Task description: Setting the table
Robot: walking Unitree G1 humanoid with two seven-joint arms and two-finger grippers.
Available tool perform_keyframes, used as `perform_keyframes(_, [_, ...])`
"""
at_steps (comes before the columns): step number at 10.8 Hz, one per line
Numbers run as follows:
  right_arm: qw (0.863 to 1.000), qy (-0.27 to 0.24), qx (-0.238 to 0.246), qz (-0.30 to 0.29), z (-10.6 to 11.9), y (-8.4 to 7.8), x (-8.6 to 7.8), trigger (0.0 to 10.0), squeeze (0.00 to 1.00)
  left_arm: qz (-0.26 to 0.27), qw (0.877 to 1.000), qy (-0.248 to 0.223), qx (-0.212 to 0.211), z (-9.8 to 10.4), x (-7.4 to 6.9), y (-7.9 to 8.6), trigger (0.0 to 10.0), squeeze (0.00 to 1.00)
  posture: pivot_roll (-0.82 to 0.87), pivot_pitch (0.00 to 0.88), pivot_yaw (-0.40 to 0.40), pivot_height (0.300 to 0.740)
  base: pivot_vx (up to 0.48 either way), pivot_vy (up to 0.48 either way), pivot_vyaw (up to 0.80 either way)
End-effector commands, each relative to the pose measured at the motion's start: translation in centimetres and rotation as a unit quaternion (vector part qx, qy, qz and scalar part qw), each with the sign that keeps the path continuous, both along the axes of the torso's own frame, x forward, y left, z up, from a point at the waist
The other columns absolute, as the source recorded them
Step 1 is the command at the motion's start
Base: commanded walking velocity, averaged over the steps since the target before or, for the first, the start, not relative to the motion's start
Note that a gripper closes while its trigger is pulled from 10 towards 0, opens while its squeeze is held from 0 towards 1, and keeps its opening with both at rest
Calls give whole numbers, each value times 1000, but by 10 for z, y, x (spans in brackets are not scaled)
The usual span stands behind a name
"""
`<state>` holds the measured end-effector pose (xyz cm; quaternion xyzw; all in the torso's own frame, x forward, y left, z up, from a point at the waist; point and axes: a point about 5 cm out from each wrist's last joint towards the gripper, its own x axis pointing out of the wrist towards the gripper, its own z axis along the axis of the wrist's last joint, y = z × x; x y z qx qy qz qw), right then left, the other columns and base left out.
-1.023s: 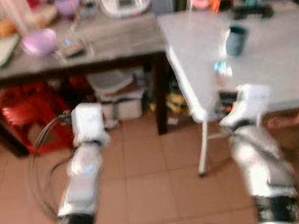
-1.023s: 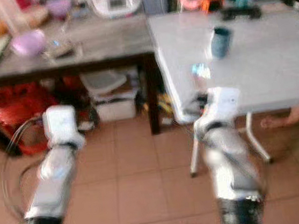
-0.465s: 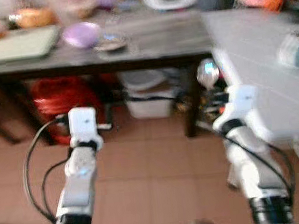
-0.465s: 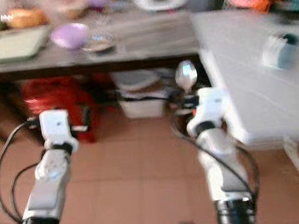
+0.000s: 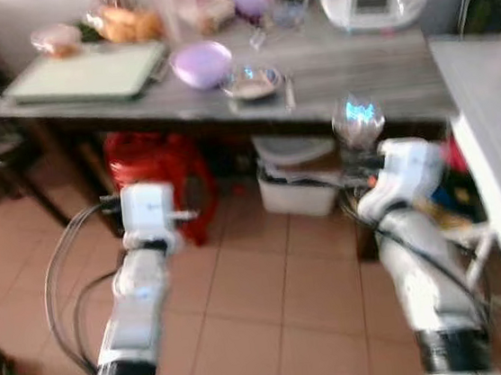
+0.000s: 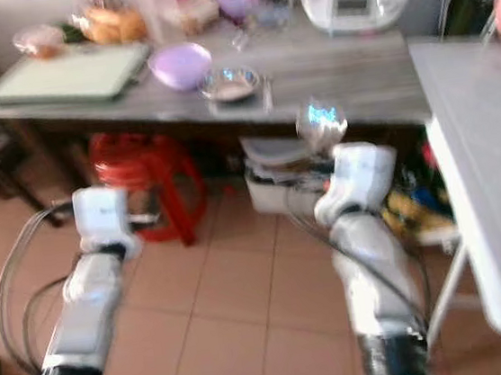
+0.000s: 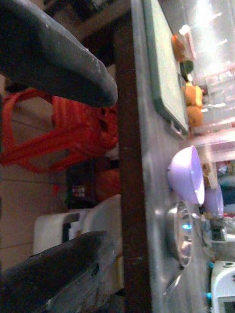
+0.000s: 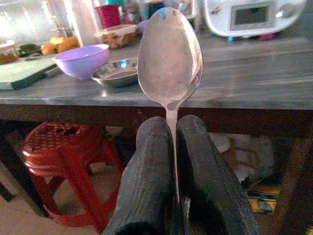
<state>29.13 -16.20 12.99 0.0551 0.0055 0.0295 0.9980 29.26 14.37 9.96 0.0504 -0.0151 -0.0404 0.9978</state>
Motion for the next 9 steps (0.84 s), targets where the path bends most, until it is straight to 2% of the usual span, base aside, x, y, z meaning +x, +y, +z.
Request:
perform_keyframes(1, [1000, -10, -6, -20, 4, -10, 0, 10000, 0, -20, 1000, -12, -5, 6, 2, -10, 10000, 0, -44, 0, 49, 740, 469, 0, 0])
perform_keyframes(4, [999, -4, 8, -34, 3, -11, 1, 10000, 0, -35, 999, -13, -7, 5, -1, -12, 10000, 0, -43, 0, 51, 740, 480, 0, 0])
perform_keyframes(5, [999, -2, 7, -35, 3, -11, 2, 10000, 0, -40, 999, -12, -9, 5, -1, -14, 10000, 0, -42, 0, 49, 740, 480, 0, -800])
perform_keyframes(9, [1000, -13, -3, -27, 5, -9, 2, 10000, 0, -42, 999, -12, -12, 6, -1, -15, 10000, 0, -42, 0, 46, 740, 480, 0, 0])
